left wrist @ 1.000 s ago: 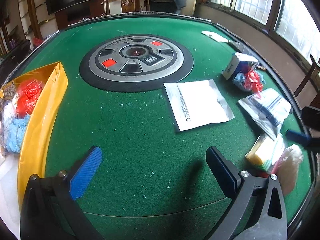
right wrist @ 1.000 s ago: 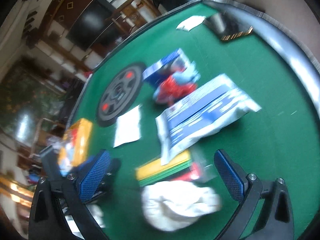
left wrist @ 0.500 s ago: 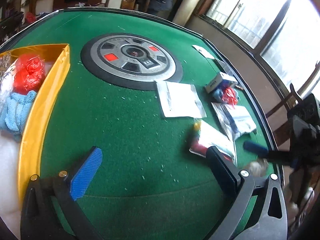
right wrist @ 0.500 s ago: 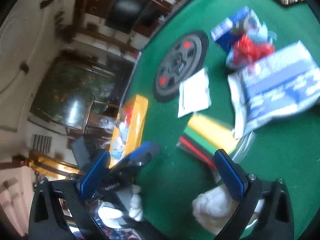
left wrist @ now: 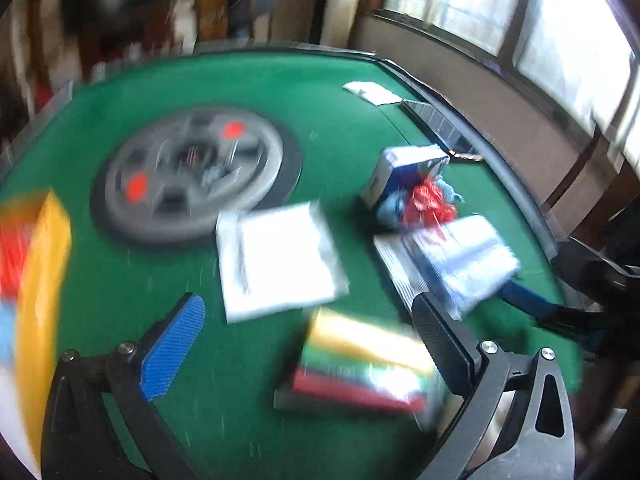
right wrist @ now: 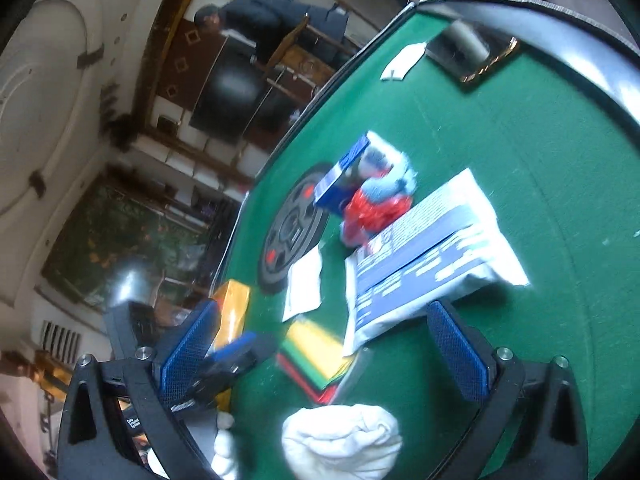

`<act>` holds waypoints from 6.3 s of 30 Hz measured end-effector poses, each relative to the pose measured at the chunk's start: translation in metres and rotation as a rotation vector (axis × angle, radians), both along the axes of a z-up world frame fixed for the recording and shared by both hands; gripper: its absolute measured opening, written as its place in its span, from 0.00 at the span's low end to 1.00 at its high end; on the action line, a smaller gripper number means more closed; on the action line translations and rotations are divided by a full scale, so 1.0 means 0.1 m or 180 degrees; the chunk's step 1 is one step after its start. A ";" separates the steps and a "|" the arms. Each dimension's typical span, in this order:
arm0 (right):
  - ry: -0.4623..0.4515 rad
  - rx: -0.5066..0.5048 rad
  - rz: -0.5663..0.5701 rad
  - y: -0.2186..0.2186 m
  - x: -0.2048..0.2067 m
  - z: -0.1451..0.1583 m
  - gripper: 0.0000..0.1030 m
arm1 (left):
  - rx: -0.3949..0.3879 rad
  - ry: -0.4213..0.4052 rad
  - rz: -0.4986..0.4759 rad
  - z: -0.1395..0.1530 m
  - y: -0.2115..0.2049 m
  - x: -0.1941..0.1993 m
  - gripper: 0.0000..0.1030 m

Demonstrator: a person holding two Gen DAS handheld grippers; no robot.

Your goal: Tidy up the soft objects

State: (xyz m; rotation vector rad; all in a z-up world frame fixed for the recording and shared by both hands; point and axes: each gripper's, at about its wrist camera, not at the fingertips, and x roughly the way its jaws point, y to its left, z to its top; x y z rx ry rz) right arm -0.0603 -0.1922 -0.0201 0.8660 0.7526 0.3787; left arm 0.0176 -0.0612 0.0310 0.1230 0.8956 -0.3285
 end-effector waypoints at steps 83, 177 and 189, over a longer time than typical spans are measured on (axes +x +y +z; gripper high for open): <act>0.0220 -0.1908 0.0545 1.42 -0.47 0.66 0.32 | -0.0532 0.0737 0.1886 -0.17 3.78 -0.50 0.49; -0.1359 -0.2771 -0.1662 -0.60 -2.09 4.49 0.88 | 0.0955 -0.2227 0.1332 3.40 2.40 -2.07 0.80; -0.0226 -0.3180 -0.0873 -0.27 -0.70 3.40 0.89 | -0.0173 -0.0821 0.0376 2.19 1.98 -1.00 0.82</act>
